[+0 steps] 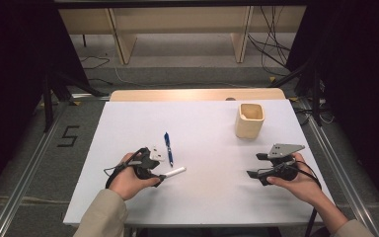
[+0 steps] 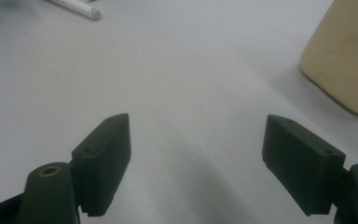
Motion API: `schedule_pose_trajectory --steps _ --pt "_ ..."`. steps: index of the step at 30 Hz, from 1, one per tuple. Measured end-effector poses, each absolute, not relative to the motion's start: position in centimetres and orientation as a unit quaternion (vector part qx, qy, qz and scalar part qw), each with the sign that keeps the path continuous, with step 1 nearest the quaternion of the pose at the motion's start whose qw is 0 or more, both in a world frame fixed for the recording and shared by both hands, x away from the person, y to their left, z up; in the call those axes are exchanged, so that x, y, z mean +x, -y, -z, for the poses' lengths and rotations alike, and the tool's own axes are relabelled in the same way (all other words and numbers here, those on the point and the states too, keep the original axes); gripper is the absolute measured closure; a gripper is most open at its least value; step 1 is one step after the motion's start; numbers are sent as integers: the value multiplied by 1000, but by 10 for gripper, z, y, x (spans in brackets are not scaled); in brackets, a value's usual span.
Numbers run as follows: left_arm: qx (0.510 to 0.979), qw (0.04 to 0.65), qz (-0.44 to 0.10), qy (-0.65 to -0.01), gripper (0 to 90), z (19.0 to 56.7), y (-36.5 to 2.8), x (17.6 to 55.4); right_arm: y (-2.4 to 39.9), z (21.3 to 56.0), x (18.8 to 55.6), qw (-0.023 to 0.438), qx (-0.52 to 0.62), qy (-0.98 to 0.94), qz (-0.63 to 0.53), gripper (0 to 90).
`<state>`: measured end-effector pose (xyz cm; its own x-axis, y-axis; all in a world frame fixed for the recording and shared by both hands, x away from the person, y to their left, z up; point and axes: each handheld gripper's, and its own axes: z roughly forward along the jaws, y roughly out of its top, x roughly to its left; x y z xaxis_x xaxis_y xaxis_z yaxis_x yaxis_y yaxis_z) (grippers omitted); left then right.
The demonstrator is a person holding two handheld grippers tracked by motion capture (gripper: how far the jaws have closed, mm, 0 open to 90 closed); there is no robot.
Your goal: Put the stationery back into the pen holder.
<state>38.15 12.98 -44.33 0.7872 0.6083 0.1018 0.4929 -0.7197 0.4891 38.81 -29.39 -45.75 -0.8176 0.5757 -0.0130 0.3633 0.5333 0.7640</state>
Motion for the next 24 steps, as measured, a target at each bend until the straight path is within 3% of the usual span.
schedule_pose_trajectory --steps 12,24 --pt "967 117 -71 -214 526 445 -120 397 294 459 389 133 272 -866 -399 244" --pt "969 78 -59 -226 589 453 -115 404 294 460 389 133 273 -865 -399 245"
